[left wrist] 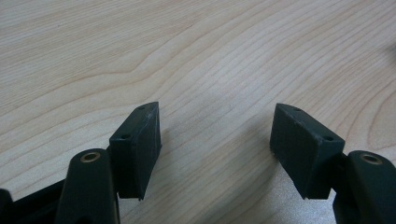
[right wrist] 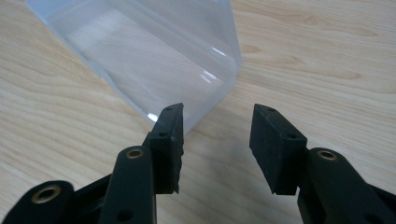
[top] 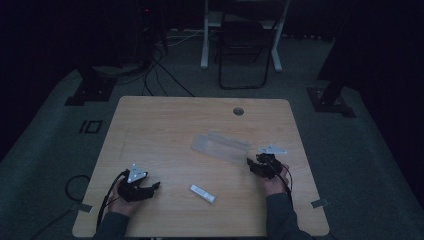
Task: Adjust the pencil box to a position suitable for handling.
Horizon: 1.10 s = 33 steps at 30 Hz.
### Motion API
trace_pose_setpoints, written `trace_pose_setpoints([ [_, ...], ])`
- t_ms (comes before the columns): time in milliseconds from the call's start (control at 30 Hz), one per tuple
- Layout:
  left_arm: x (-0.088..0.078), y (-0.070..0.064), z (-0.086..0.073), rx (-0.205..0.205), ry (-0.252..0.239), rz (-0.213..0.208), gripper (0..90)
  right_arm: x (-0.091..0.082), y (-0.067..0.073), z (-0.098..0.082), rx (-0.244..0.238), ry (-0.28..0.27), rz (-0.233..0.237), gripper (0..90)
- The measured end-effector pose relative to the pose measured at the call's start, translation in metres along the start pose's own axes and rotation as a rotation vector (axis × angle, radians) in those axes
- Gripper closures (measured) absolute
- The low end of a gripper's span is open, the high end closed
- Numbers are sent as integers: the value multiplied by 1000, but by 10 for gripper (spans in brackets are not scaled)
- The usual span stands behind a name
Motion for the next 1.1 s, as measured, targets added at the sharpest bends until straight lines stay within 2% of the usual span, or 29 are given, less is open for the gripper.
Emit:
trace_pose_setpoints([
  [200, 0, 0, 0, 0, 0, 0, 338, 5, 0, 7, 20, -4, 1, 562],
  [267, 0, 0, 0, 0, 0, 0, 339, 7, 1, 9, 30, -1, 17, 560],
  [467, 0, 0, 0, 1, 0, 1, 338, 18, 2, 11, 68, 29, 37, 583],
  [633, 0, 0, 0, 0, 0, 0, 339, 25, 5, 10, 67, 50, 46, 609],
  [733, 0, 0, 0, 0, 0, 1, 338, 31, 9, 10, 60, 76, 49, 661],
  [867, 0, 0, 0, -1, 3, 4, 331, 35, 13, 12, 61, 78, 56, 705],
  [1000, -1, -1, 0, 2, 13, 12, 328, 38, 19, 15, 39, 78, 67, 781],
  [1067, -2, -2, 0, 7, 15, 22, 336, 39, 24, 16, 26, 77, 75, 812],
  [1100, -4, -5, 1, 25, 14, 35, 336, 40, 28, 17, 20, 74, 78, 827],
])
Point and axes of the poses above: each handheld gripper's, and its own axes: x roughly forward along the jaws, z roughly out of its top, y roughly to its left, the point moved 3 cm from there along x, roughly forward along the jaws, and after that the axes turned 7 degrees about y, right-handed, at the moved point
